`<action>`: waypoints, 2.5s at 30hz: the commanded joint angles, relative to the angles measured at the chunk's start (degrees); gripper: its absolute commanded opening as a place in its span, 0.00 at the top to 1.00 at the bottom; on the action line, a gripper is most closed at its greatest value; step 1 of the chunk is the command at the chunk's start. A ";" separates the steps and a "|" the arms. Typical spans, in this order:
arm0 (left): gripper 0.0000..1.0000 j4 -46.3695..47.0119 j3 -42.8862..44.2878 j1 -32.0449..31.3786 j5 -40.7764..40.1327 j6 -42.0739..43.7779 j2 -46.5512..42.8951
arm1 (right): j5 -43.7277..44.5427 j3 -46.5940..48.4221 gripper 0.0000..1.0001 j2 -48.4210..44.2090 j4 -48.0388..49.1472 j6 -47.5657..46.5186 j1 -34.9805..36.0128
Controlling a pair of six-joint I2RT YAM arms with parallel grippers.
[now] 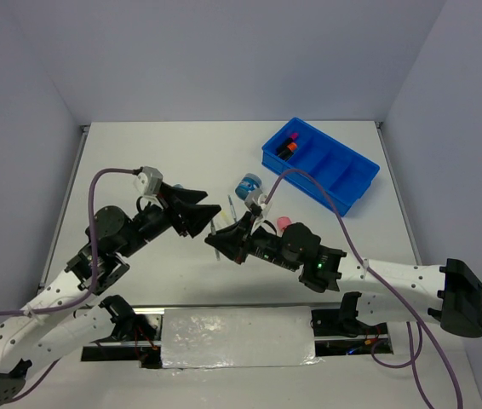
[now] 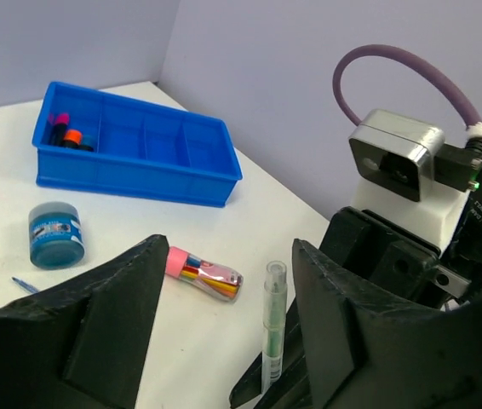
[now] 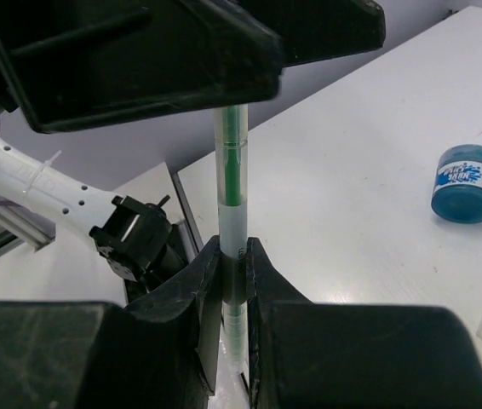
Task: Sort the stationery into containers
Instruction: Close the pen cap on the pen, then place the pen in the storage box.
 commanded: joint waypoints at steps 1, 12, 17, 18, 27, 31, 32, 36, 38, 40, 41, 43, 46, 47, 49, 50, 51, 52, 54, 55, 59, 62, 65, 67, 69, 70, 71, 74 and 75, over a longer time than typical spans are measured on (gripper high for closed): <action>0.31 2.11 1.20 -0.26 0.00 -0.45 0.42 | 0.88 0.03 1.00 -1.38 1.85 -0.57 -0.27; 1.00 0.10 1.11 -0.34 3.44 -2.03 3.14 | 5.09 4.68 1.00 0.02 -1.66 -1.80 -0.36; 1.00 1.23 -3.54 -0.34 3.96 -4.05 2.00 | 6.68 11.01 1.00 0.63 -2.45 -3.73 -2.37; 1.00 1.58 -4.24 -0.26 4.04 -5.01 1.83 | 5.98 12.15 1.00 0.90 -2.72 -3.82 -3.08; 1.00 5.45 -11.18 -1.04 6.94 -9.06 2.27 | 0.28 30.85 1.00 5.90 -2.98 -4.97 -8.53; 1.00 5.01 -12.86 -3.41 5.45 -8.80 2.53 | -1.49 39.30 1.00 9.59 -5.96 -6.10 -9.06; 1.00 5.71 -13.38 -4.46 5.71 -8.71 2.53 | -1.50 40.88 1.00 10.30 -7.45 -6.72 -9.23; 1.00 0.21 -11.73 -5.26 0.98 -7.57 1.48 | -1.41 43.64 1.00 11.97 -11.67 -7.60 -8.97; 1.00 -3.23 -9.01 -5.26 -3.57 -5.38 0.51 | -3.86 40.39 1.00 11.36 -12.99 -7.25 -9.06; 0.92 -9.10 -2.95 -5.18 -6.32 -2.41 0.86 | -6.49 34.50 1.00 10.14 -14.92 -6.64 -8.97; 0.88 -10.53 -0.75 -5.18 -6.41 -1.08 2.25 | -7.46 32.74 1.00 9.87 -15.72 -6.37 -8.97; 0.81 -13.86 5.66 -5.18 -8.43 2.17 4.28 | -9.75 28.17 1.00 9.78 -16.69 -5.23 -8.97; 0.52 -13.89 11.47 -5.18 -10.44 3.50 8.24 | -10.55 22.19 1.00 9.34 -15.73 -2.60 -9.15; 0.40 -13.97 13.75 -5.18 -11.94 3.07 9.81 | -9.50 19.40 1.00 9.16 -14.94 -0.94 -9.58; 0.09 -17.11 17.00 -5.18 -21.05 -0.07 11.49 | -8.53 17.18 1.00 9.08 -14.67 1.18 -10.90; 0.03 -20.53 22.68 -5.09 -26.40 -2.36 13.76 | -7.83 15.52 1.00 9.16 -15.63 3.36 -12.65; 0.01 -31.70 26.56 -5.18 -39.42 -9.00 17.35 | -6.17 14.80 1.00 9.34 -17.03 4.52 -13.88; 0.01 -37.82 35.30 -5.18 -45.72 -12.37 19.30 | -5.72 13.49 1.00 9.34 -17.65 7.05 -17.11; 0.01 -48.55 43.70 -4.83 -57.85 -19.31 25.43 | -3.35 13.13 1.00 9.60 -21.67 10.05 -21.34; 0.01 -56.26 50.44 -4.48 -60.01 -20.39 27.04 | -2.04 13.39 1.00 9.69 -23.27 12.41 -25.11; 0.01 -60.39 52.11 -3.95 -61.79 -19.88 28.38 | 7.37 17.69 1.00 11.27 -32.95 17.18 -36.69; 0.01 -53.21 41.22 -3.86 -57.32 -14.45 22.15 | 11.41 22.78 1.00 15.30 -37.60 20.60 -46.19; 0.01 -48.79 30.23 -3.60 -51.25 -11.62 15.90 | 14.85 30.95 1.00 22.76 -42.79 23.42 -51.67; 0.01 -46.85 24.35 -3.51 -47.13 -9.86 13.00 | 14.59 38.21 1.00 29.79 -45.68 23.95 -55.46; 0.01 -45.97 19.86 -3.51 -45.09 -8.98 10.89 | 13.80 44.99 1.00 34.63 -48.58 23.95 -57.75; 0.01 -45.62 18.70 -3.51 -43.26 -8.80 10.45 | 13.88 46.95 0.99 38.83 -49.47 24.13 -58.27; 0.01 -45.35 17.65 -3.51 -42.37 -8.45 10.01 | 13.97 48.44 0.99 40.61 -50.08 24.13 -58.63; 0.01 -45.52 15.09 -3.42 -39.65 -8.27 9.47 | 14.59 51.27 0.98 45.19 -50.63 25.53 -60.03; 0.01 -45.96 14.22 -3.51 -39.11 -8.45 9.39 | 14.33 51.79 0.95 45.98 -49.75 26.40 -60.30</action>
